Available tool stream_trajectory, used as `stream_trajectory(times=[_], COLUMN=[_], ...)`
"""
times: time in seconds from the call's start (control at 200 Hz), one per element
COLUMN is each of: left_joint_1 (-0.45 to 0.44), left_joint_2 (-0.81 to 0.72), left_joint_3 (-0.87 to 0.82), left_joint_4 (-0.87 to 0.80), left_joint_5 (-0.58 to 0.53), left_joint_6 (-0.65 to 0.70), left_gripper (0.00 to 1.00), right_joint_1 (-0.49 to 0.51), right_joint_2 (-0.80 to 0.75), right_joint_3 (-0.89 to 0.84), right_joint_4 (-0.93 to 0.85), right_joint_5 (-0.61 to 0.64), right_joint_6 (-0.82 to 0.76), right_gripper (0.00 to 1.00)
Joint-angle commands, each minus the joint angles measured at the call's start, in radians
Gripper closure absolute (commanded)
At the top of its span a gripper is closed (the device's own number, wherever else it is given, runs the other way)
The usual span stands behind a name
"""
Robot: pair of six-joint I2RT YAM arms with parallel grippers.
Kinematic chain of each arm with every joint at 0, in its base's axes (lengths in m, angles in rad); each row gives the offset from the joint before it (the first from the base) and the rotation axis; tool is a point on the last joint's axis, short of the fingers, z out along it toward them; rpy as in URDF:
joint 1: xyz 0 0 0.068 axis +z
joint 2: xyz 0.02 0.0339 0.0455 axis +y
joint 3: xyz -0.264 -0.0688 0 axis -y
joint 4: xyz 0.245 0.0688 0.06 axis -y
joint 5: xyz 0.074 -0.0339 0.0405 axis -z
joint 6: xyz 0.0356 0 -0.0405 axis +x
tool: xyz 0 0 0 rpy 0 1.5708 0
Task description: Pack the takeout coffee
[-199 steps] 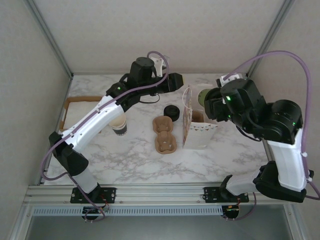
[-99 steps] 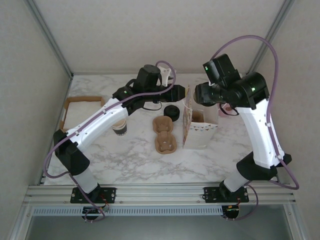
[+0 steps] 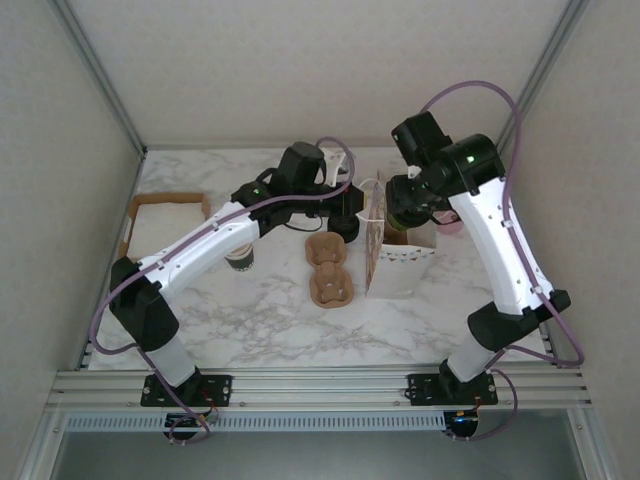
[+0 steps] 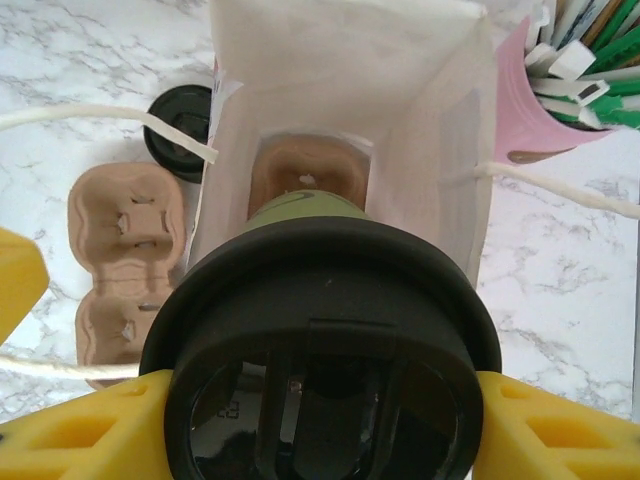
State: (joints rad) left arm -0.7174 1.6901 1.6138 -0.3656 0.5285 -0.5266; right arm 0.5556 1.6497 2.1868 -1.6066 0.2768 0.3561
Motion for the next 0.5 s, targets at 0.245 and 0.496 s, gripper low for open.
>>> stream_trajectory(times=[0.245,0.496], left_joint_1=[-0.003,-0.005], left_joint_2=[-0.142,-0.21], left_joint_3=[-0.157,-0.258], left_joint_4=[0.113,0.187], left_joint_5=[0.022,0.011], left_joint_6=[-0.067,-0.148], left_gripper=[0.96,0.96], right_joint_1=[-0.023,-0.024], right_joint_2=[0.037,0.051], right_joint_3=[-0.057,-0.097], right_joint_4=[-0.193,-0.193], right_joint_5=[-0.078,-0.135], right_joint_6=[0.017,0.014], right_gripper=[0.35,0.36])
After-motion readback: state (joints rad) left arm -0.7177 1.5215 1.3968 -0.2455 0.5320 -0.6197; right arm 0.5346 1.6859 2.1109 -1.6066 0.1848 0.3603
